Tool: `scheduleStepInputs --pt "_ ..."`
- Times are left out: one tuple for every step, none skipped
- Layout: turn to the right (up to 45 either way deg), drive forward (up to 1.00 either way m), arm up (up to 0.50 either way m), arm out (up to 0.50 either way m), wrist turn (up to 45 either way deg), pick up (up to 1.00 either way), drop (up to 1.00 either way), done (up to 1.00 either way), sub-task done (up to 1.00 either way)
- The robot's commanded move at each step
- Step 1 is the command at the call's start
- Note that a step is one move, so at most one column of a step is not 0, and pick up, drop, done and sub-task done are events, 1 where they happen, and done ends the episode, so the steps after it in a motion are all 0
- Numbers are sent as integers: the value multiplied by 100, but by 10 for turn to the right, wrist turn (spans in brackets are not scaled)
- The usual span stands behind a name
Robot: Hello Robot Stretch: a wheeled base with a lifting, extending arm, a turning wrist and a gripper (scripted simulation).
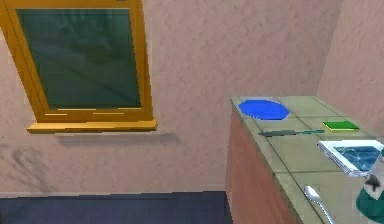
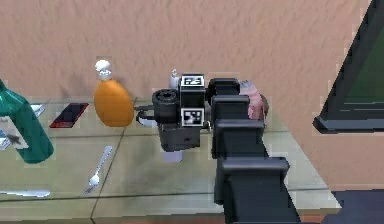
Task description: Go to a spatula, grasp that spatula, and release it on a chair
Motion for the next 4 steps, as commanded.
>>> scheduleStepInputs --pt "0 0 -14 0 0 0 0 0 0" --pt "0 0 0 0 0 100 0 0 0" --pt "0 0 10 0 0 0 0 0 0" --pt "0 0 4 0 0 0 0 0 0"
